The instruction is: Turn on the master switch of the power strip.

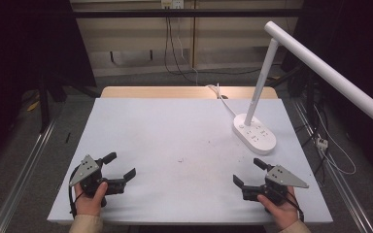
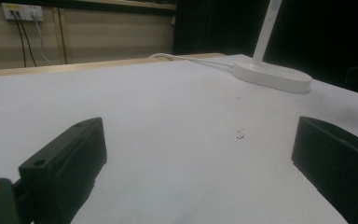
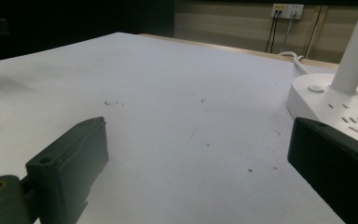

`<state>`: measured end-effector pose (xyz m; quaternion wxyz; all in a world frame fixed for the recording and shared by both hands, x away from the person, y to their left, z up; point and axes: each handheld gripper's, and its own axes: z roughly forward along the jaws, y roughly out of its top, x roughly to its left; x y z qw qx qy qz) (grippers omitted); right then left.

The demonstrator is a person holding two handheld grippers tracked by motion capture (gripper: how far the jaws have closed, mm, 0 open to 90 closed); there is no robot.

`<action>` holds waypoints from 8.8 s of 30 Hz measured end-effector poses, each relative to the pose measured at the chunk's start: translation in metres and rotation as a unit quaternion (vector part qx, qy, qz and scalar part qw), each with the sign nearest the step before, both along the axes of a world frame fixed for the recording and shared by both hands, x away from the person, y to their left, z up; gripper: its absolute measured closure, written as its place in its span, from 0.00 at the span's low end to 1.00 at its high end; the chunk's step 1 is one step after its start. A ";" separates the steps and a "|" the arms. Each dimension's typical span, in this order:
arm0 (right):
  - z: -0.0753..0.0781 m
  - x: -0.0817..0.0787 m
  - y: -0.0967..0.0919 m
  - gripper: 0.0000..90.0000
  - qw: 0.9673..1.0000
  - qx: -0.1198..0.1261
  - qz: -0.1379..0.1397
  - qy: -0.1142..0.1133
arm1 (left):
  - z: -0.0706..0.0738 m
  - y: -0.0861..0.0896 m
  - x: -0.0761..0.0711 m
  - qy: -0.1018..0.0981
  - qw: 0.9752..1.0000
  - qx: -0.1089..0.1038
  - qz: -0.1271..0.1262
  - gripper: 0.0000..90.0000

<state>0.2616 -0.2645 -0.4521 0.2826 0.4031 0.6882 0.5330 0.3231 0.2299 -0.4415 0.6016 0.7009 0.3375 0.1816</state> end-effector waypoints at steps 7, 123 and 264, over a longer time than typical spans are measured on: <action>0.001 0.003 0.003 0.05 1.000 -0.006 0.003 0.000 | 0.000 0.000 0.000 -0.001 1.000 0.003 0.000 0.03; 0.018 0.155 -0.007 0.86 0.988 -0.062 -0.067 0.122 | 0.001 -0.002 0.001 -0.007 1.000 -0.007 -0.019 0.04; 0.006 0.185 -0.021 1.00 0.979 -0.113 -0.112 0.128 | 0.002 -0.004 -0.001 -0.007 1.000 -0.004 -0.027 0.04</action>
